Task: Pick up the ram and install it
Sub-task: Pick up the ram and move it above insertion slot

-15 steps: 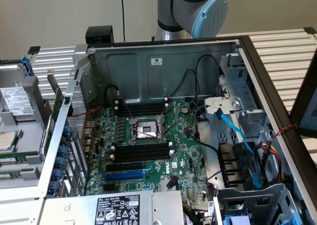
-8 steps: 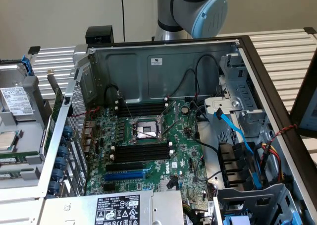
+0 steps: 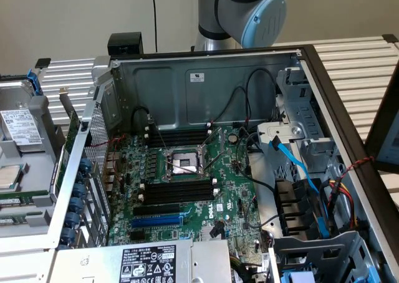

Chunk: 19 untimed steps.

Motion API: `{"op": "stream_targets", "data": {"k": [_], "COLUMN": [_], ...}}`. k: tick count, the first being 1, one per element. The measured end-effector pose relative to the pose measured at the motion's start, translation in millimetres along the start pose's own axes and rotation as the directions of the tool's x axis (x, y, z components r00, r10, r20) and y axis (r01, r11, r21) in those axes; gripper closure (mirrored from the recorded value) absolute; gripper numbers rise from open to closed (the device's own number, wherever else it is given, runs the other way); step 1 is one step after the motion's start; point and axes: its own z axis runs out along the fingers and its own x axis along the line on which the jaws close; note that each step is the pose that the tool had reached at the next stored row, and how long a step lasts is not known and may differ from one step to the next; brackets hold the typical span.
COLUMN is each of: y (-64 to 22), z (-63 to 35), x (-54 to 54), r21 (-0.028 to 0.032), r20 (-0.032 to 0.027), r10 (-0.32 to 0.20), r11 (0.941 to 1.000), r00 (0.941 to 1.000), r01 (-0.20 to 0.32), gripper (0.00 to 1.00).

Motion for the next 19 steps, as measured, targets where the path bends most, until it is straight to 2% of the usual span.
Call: {"op": "stream_targets", "data": {"k": [5, 10, 15, 19], "y": [-0.1, -0.1, -0.2, -0.2], "z": [1.2, 1.9, 2.7, 2.9], "x": [0.0, 0.0, 0.0, 0.0], "r21": [-0.0017, -0.0028, -0.001, -0.0004], "r20": [-0.0055, -0.0085, -0.0057, -0.0054], "r10": [-0.091, -0.18, -0.269, -0.339], "r11": [0.9959, 0.9837, 0.9632, 0.9409], "r00": [0.9959, 0.9837, 0.9631, 0.9409], "r01": [0.091, 0.18, 0.269, 0.339], "gripper": [0.9, 0.9, 0.9, 0.9]}}
